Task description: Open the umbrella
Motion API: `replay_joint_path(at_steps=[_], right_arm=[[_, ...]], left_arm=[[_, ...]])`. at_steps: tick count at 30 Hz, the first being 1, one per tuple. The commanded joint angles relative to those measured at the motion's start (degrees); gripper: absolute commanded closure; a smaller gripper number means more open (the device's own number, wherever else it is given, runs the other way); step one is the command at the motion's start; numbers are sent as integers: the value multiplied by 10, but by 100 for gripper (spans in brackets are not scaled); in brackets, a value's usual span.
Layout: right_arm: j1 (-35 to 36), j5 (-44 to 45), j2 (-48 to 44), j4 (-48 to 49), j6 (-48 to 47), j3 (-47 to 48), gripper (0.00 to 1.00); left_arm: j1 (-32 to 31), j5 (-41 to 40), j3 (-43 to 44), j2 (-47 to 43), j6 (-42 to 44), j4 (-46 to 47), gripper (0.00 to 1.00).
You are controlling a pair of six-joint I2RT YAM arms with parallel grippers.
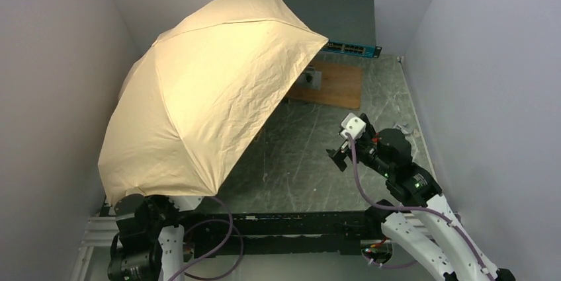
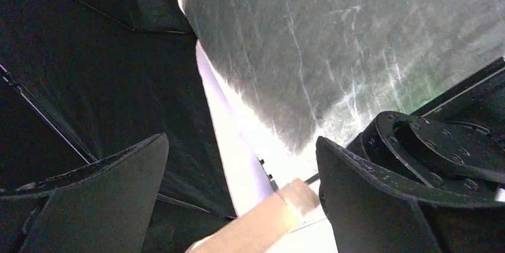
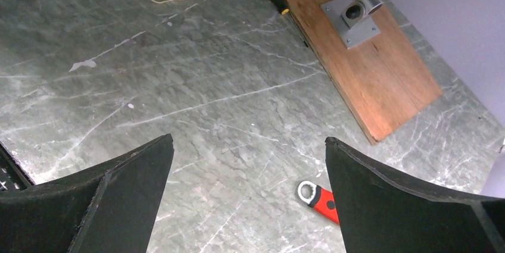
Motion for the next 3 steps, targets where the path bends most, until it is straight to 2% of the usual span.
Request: replay_joint_path(at_steps=[1,3], right_arm=[[-2,9,-22,-12,-23,0,0],[-1,13,-28,-22,-28,2,0]], left_arm=[[15,14,-2,-101,12,38,0],[16,9,-6,-98,10,49,0]])
